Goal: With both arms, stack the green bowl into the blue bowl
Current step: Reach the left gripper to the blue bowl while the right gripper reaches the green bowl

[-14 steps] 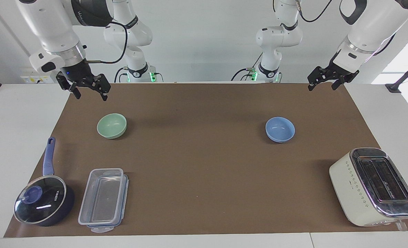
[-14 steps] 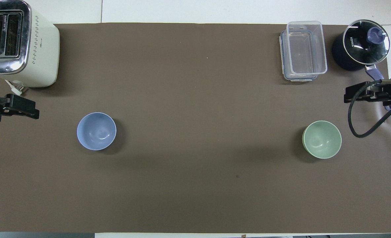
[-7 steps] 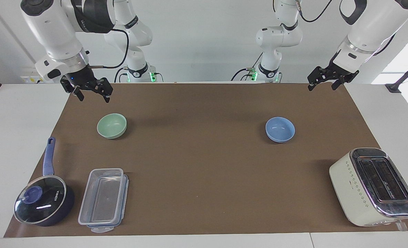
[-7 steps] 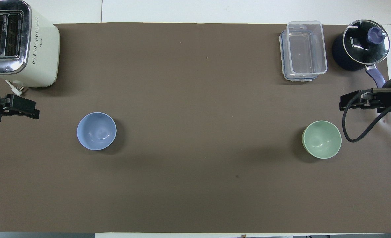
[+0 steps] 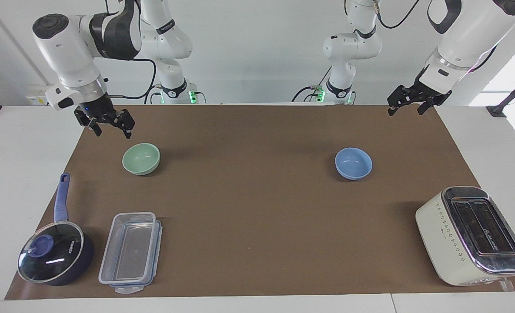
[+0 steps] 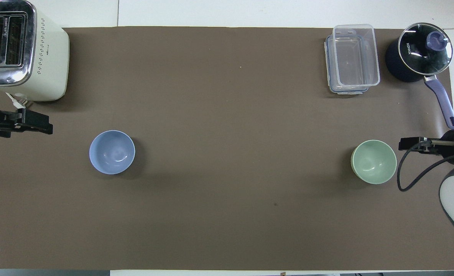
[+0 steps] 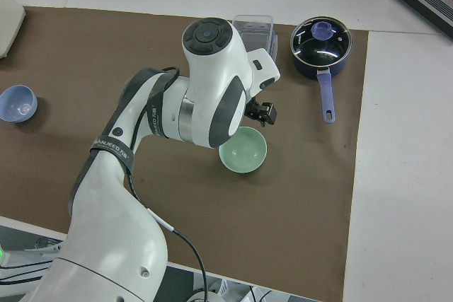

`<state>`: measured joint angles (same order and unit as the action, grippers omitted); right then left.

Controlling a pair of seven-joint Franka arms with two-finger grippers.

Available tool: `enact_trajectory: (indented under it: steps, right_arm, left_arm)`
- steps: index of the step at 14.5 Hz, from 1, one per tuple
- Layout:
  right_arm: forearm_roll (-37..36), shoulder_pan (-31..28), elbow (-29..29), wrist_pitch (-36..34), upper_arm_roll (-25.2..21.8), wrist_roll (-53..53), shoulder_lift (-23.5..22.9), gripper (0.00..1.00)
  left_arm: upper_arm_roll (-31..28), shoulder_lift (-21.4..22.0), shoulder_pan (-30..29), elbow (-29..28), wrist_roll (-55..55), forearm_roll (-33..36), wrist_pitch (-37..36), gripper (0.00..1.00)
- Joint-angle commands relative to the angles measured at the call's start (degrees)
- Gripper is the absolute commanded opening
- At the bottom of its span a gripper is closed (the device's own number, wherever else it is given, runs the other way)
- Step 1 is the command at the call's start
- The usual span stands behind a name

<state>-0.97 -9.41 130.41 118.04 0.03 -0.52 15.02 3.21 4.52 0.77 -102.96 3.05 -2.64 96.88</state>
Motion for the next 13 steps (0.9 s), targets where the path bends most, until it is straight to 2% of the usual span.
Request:
enact_trajectory:
  steps: [1,4,6,7,12,13]
  right_arm:
    - [0.9,-2.4,6.0,4.8,0.4,6.3,2.5,1.00]
    - [0.9,-4.8,9.0,9.4,0.4,10.4,-0.8,1.00]
    - [0.9,-5.1,9.5,10.5,0.4,12.9,-2.3,1.00]
    - [0.9,-5.1,9.7,11.4,0.4,12.9,-2.9,1.00]
    - [1.0,-6.0,10.5,16.4,0.4,12.6,-7.6,0.97]
    - [1.0,-6.0,10.5,16.7,0.4,12.6,-8.3,0.94]
  left_arm:
    - [0.0,0.9,-0.3,-11.4,-2.6,-1.0,10.7,1.00]
    - [-0.1,-3.9,-0.2,-19.2,-6.3,-0.9,21.5,1.00]
    - [0.0,-4.9,0.2,-25.4,-6.1,-0.9,30.7,1.00]
    - [0.0,-5.0,0.2,-27.0,-6.1,-0.9,32.6,1.00]
    - [0.0,-6.4,0.5,-27.9,-6.1,-0.9,32.8,0.99]
    - [0.0,-6.4,0.5,-27.9,-6.2,-0.9,32.8,0.96]
